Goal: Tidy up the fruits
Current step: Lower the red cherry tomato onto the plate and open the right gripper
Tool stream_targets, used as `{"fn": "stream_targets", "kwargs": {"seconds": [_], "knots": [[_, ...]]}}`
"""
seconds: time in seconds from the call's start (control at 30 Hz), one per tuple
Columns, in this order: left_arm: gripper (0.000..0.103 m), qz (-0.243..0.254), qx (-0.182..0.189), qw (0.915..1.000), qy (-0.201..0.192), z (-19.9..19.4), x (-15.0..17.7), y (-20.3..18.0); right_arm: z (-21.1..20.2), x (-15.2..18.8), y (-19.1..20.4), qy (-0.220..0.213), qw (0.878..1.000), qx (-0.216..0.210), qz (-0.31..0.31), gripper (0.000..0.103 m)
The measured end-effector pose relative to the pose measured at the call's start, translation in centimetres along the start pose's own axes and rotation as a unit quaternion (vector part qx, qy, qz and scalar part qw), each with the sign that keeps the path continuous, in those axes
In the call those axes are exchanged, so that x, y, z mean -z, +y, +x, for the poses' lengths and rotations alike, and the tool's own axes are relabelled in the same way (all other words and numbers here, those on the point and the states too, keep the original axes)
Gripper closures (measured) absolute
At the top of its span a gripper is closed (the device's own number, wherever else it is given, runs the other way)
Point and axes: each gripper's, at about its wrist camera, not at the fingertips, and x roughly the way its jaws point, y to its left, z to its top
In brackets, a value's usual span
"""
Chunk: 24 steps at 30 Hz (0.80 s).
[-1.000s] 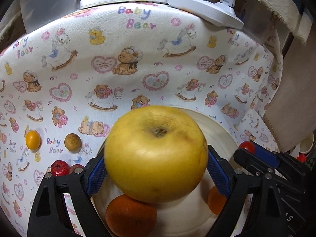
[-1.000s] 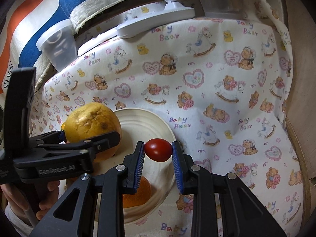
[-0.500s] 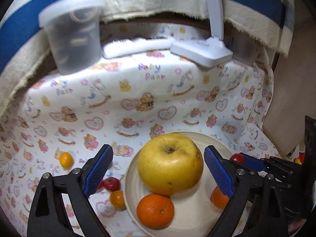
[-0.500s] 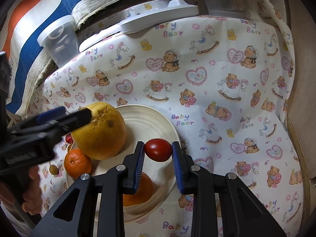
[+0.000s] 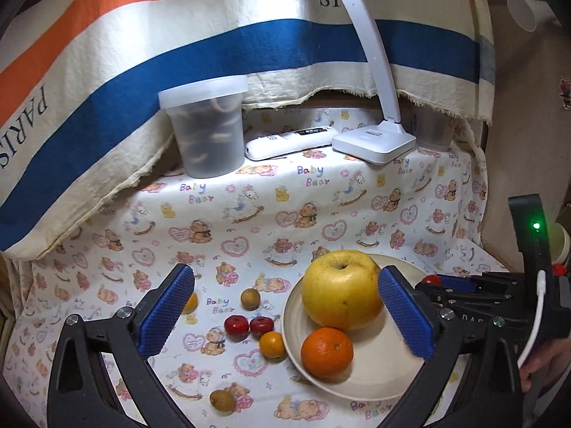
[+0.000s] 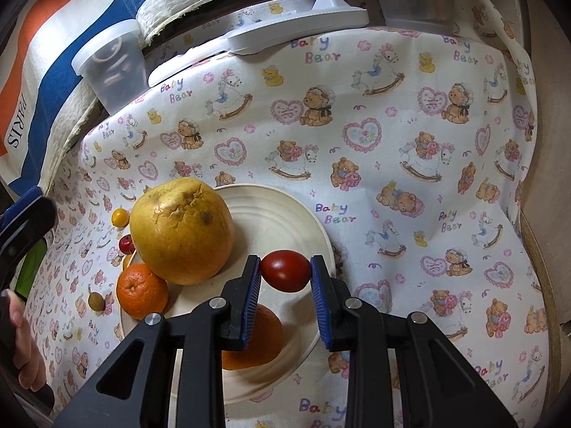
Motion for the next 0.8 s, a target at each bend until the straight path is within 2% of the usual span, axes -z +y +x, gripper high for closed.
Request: {"fn": "stream_targets", "kwargs": {"seconds": [0.17,0.27,0.33,0.57,0.63,0.73,0.8], "knots": [[0.001,-0.004,-0.002,0.9999,-0.014,-1.6,0.7,1.3,0.1,0.1,0.2,0.0,1.0,0.005,-0.008,0.074],[0.001,-0.007,-0.005,1.0,-0.005,-1.9,1.4,2.4,0.0,0.1,0.3,0.0,1.0,0.004,-0.007,0.073],[0.001,-0.019,-0.018,0.9996,0.009,-1.8,1.9,3.5,0.0,0.1,0.2,-0.003,1.0,0.001,-0.005,0.073],[0.001,-0.02,-0.039,0.999,-0.008,-2.7,3.9,5.7,-1.1,0.1,0.3,-0.018,1.0,0.001,-0.003,0.07],[0.001,-0.018,-0.047,0.9987,0.006,-2.5,4.0,6.0,-1.5,0.1,0.5,-0.026,1.0,0.005,-0.005,0.069],[0.001,-0.001,-0.073,0.996,0.051,-1.7,4.0,6.2,-2.1,0.1,0.9,-0.036,0.999,0.004,-0.005,0.069],[0.001,-0.006,-0.073,0.9957,0.057,-1.9,4.3,6.6,-2.4,0.2,1.1,-0.042,0.999,0.005,-0.005,0.069]]}}
